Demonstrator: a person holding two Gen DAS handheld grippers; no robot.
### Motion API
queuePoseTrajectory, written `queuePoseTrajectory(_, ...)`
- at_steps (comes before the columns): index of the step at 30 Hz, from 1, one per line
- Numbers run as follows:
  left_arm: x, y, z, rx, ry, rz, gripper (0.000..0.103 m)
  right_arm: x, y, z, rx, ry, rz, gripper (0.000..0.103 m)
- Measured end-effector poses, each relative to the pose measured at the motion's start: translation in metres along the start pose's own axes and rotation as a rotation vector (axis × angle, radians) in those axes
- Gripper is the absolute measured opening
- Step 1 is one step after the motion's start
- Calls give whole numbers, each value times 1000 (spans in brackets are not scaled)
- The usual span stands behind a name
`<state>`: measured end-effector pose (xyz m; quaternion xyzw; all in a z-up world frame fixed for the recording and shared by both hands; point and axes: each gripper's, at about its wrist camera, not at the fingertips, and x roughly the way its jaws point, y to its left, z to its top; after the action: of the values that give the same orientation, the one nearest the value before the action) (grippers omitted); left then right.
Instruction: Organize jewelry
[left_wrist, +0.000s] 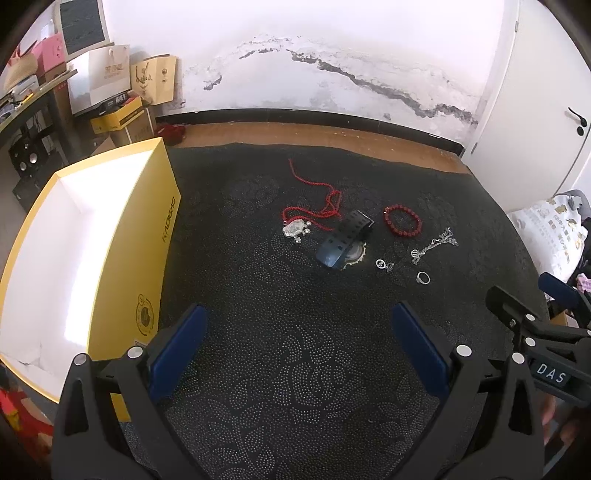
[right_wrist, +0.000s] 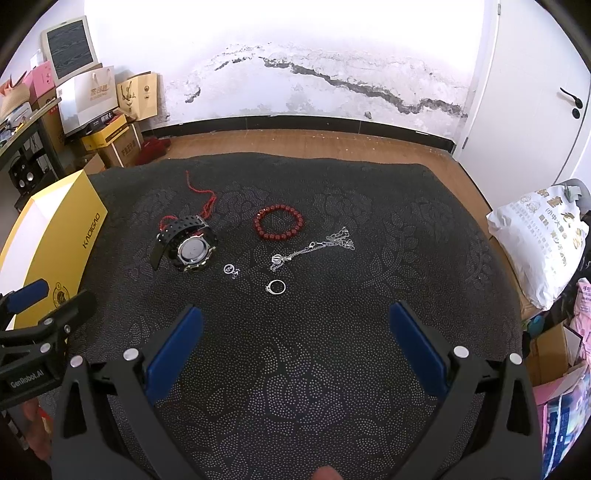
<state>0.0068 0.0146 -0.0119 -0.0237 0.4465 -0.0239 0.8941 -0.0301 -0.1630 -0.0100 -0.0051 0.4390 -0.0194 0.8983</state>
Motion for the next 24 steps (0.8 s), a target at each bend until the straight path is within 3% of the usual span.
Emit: queuePoseTrajectory(24, 2, 1, -1, 22, 4, 9, 98, 3, 2, -1, -2, -1, 1, 98)
